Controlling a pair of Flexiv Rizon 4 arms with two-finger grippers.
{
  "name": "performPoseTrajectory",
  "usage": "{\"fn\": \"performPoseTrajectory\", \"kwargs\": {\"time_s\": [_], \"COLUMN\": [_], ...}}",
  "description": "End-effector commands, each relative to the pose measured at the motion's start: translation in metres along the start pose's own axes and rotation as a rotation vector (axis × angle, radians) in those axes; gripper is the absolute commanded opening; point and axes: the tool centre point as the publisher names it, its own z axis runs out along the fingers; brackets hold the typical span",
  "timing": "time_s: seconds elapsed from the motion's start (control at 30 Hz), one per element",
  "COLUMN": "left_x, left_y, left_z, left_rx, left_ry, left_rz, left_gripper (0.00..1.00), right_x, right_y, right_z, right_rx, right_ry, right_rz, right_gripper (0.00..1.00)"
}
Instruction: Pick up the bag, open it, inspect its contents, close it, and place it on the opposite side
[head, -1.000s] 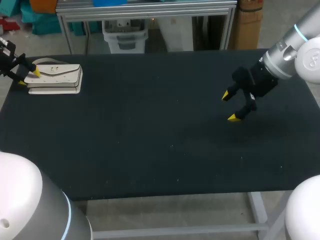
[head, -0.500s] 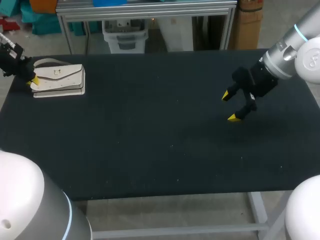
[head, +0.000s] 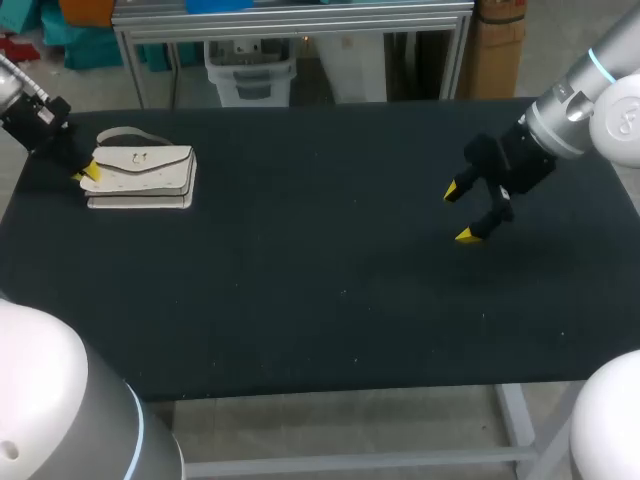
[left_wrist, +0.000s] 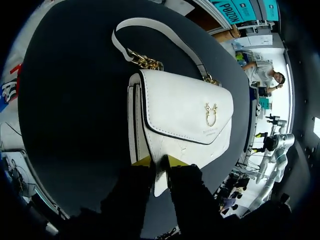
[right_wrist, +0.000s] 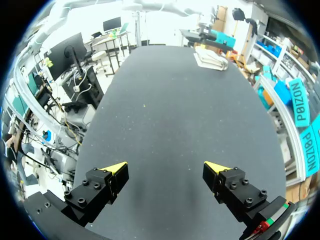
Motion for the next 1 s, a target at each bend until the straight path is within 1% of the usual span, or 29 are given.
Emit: {"fn": "performPoseTrajectory", "kwargs": {"time_s": [0.03, 0.1, 0.13, 0.2, 0.3, 0.43, 0.53, 0.6, 0.63, 0.67, 0.7, 0.73, 0.77, 0.8, 1.0], "left_x": [-0.002, -0.002, -0.003, -0.004, -0.005, -0.005, -0.006, -0.008, -0.009, -0.009, -0.009, -0.010, -0.009, -0.009, -0.004], "left_y": [-0.002, -0.006, -0.007, -0.013, -0.020, -0.028, -0.033, -0.035, -0.036, -0.036, -0.036, -0.036, -0.034, -0.032, -0.018], "left_z": [-0.014, -0.021, -0.022, -0.024, -0.026, -0.021, -0.014, -0.010, -0.009, -0.009, -0.009, -0.009, -0.010, -0.010, -0.011], "left_rx": [-0.885, -0.867, -0.866, -0.854, -0.854, -0.870, -0.879, -0.880, -0.880, -0.878, -0.878, -0.879, -0.879, -0.882, -0.886], "left_ry": [0.020, 0.034, 0.032, 0.036, 0.049, 0.066, 0.069, 0.075, 0.081, 0.086, 0.092, 0.094, 0.099, 0.105, 0.119], "left_rz": [0.002, -0.006, -0.007, -0.023, -0.031, -0.044, -0.055, -0.065, -0.070, -0.075, -0.077, -0.077, -0.077, -0.074, -0.072], "left_gripper": [1.00, 1.00, 0.98, 0.87, 0.80, 0.77, 0.70, 0.58, 0.49, 0.48, 0.43, 0.27, 0.16, 0.00, 0.00], "right_x": [0.000, 0.000, 0.000, 0.000, 0.000, 0.000, 0.000, 0.000, 0.000, 0.000, 0.000, 0.000, 0.000, 0.000, 0.000], "right_y": [0.000, 0.000, 0.000, 0.000, 0.000, 0.000, 0.000, 0.000, 0.000, 0.000, 0.000, 0.000, 0.000, 0.000, 0.000], "right_z": [0.000, 0.000, 0.000, 0.000, 0.000, 0.000, 0.000, 0.000, 0.000, 0.000, 0.000, 0.000, 0.000, 0.000, 0.000], "right_rx": [-0.002, -0.002, -0.002, -0.002, -0.002, -0.002, -0.002, -0.002, -0.002, -0.002, -0.002, -0.002, -0.002, -0.002, -0.002], "right_ry": [0.002, 0.002, 0.002, 0.002, 0.002, 0.002, 0.002, 0.002, 0.002, 0.002, 0.002, 0.002, 0.002, 0.002, 0.002], "right_rz": [-0.001, -0.001, -0.001, -0.001, -0.001, -0.001, -0.001, -0.001, -0.001, -0.001, -0.001, -0.001, -0.001, -0.001, -0.001], "right_gripper": [1.00, 1.00, 1.00, 1.00, 1.00, 1.00, 1.00, 1.00, 1.00, 1.00, 1.00, 1.00, 1.00, 1.00, 1.00]}}
